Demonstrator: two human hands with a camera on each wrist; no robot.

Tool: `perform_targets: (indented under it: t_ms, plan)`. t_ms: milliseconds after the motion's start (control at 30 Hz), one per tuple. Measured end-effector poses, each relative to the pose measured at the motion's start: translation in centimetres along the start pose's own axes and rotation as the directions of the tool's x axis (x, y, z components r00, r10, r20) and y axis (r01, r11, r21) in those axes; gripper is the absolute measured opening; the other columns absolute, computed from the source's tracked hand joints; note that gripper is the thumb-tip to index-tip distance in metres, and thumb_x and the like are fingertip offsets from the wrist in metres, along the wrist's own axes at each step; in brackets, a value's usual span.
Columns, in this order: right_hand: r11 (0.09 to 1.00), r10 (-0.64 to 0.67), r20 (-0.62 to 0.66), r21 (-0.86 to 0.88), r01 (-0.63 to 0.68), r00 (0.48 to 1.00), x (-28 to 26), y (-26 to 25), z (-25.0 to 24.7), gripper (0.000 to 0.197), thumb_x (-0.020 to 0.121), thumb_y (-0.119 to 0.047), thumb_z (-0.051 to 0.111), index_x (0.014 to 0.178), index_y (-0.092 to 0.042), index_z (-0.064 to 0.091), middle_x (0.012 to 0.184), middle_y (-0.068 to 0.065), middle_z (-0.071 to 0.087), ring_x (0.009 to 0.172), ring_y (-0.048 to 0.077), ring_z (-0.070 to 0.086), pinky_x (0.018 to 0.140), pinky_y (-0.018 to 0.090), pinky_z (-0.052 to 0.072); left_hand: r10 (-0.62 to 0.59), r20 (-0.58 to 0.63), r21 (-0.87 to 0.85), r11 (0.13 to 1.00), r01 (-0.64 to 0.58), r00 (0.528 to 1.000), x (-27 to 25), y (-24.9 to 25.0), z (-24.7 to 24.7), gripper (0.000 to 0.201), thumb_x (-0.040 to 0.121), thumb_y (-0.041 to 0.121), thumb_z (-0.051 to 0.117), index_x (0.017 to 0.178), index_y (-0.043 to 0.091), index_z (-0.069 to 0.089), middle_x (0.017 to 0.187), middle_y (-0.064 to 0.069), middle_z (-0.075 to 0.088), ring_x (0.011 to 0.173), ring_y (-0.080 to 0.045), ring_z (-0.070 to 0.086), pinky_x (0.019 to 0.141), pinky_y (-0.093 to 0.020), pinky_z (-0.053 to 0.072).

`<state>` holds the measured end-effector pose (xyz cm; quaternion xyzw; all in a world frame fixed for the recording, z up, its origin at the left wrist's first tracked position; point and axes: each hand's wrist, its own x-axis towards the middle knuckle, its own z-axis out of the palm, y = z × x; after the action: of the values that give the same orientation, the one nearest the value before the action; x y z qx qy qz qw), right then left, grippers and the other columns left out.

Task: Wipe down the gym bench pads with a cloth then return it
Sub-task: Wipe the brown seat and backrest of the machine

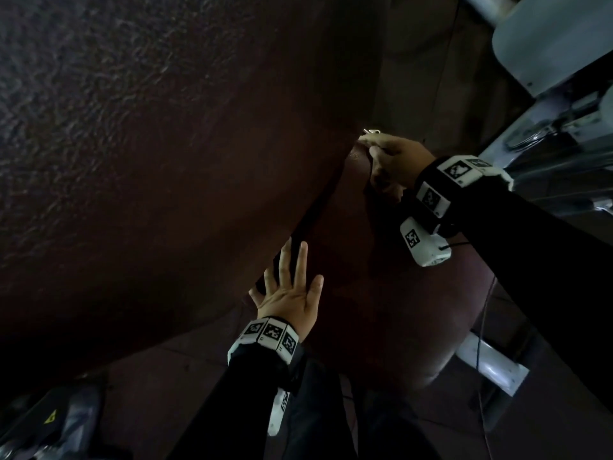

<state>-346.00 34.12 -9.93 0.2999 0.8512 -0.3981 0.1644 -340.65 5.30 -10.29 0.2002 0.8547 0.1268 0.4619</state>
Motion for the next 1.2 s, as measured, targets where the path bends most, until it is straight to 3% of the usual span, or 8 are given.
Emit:
perform_targets:
  t_ms: [133,233,333,433,567,667,967,1200]
  plan:
    - [1.0,0.01,-0.024,0.018,-0.009,1.0,-1.1,1.2,-0.3,0.035,0.096,-0.026,0.041,0.127,-0.037,0.054,0.112,-0.004,0.064,0.103,0.016,0.059,0.097,0.035,0.044,-0.02,-0.044,0.003,1.0,0.02,0.999,0.5,-0.5,0.3,0.059,0.074,0.076,-0.014,0.123,0.057,-0.041,0.13,0.032,-0.052,0.143,-0.037,-0.005,0.104,-0.063,-0.005]
    - [0.994,0.06,0.025,0.088,-0.062,0.998,0.4,-0.1,-0.1,0.031,0.096,-0.022,0.044,0.123,-0.029,0.057,0.1,-0.002,0.055,0.079,0.006,0.051,0.079,0.023,0.042,-0.011,-0.042,-0.027,1.0,0.01,0.999,0.6,-0.7,0.6,0.058,0.076,0.076,-0.012,0.123,0.057,-0.041,0.13,0.031,-0.052,0.142,-0.034,-0.008,0.101,-0.058,-0.01]
    - [1.0,0.019,0.025,0.008,-0.019,1.0,1.9,-2.4,0.4,0.014,0.096,-0.017,0.044,0.087,-0.024,0.053,0.094,-0.002,0.048,0.089,0.015,0.048,0.081,0.027,0.035,-0.012,-0.039,-0.029,1.0,0.011,0.999,0.9,-0.8,0.6,0.059,0.074,0.075,-0.013,0.122,0.056,-0.043,0.13,0.03,-0.053,0.142,-0.033,-0.012,0.094,-0.051,-0.015]
    - [0.997,-0.008,0.018,-0.078,0.01,1.0,1.8,-3.0,0.3,0.017,0.095,-0.016,0.042,0.08,-0.017,0.051,0.087,-0.001,0.053,0.093,0.019,0.05,0.08,0.027,0.034,-0.014,-0.038,-0.013,1.0,0.013,0.999,0.7,-0.5,0.5,0.059,0.075,0.074,-0.012,0.12,0.057,-0.044,0.129,0.03,-0.053,0.141,-0.031,-0.014,0.093,-0.051,-0.017]
    - [1.0,-0.01,-0.041,0.016,0.011,0.999,-0.8,-0.2,-0.1,0.028,0.098,-0.018,0.042,0.119,-0.015,0.06,0.097,-0.002,0.06,0.096,0.013,0.054,0.086,0.024,0.037,-0.02,-0.047,-0.01,1.0,0.02,0.999,0.5,-0.3,0.2,0.059,0.073,0.074,-0.013,0.121,0.057,-0.043,0.13,0.03,-0.052,0.142,-0.032,-0.012,0.094,-0.05,-0.015]
    - [0.987,0.052,-0.054,0.152,-0.043,0.997,-4.5,3.5,-1.0,0.029,0.097,-0.011,0.041,0.111,-0.028,0.059,0.081,-0.007,0.058,0.067,0.0,0.057,0.069,0.019,0.045,-0.015,-0.051,-0.015,1.0,0.014,0.999,0.5,-0.4,0.3,0.059,0.073,0.075,-0.012,0.12,0.057,-0.043,0.129,0.031,-0.052,0.141,-0.031,-0.013,0.094,-0.05,-0.016]
    - [0.997,0.076,-0.115,-0.007,-0.077,0.99,-4.7,5.2,-0.9,0.029,0.097,-0.019,0.043,0.121,-0.024,0.059,0.125,0.003,0.058,0.118,0.019,0.05,0.097,0.023,0.031,-0.015,-0.063,0.006,1.0,0.015,0.998,0.4,-0.3,0.3,0.059,0.074,0.073,-0.013,0.121,0.057,-0.044,0.129,0.029,-0.053,0.142,-0.031,-0.014,0.097,-0.051,-0.016]
    - [0.995,0.057,-0.132,-0.069,-0.067,0.99,-4.6,4.9,-0.6,0.028,0.097,-0.025,0.04,0.12,-0.029,0.054,0.114,0.011,0.053,0.099,0.026,0.057,0.082,0.027,0.039,-0.02,-0.088,0.024,0.999,0.022,0.996,0.2,-0.2,0.2,0.057,0.075,0.072,-0.012,0.12,0.057,-0.044,0.13,0.029,-0.053,0.143,-0.031,-0.014,0.105,-0.058,-0.012]
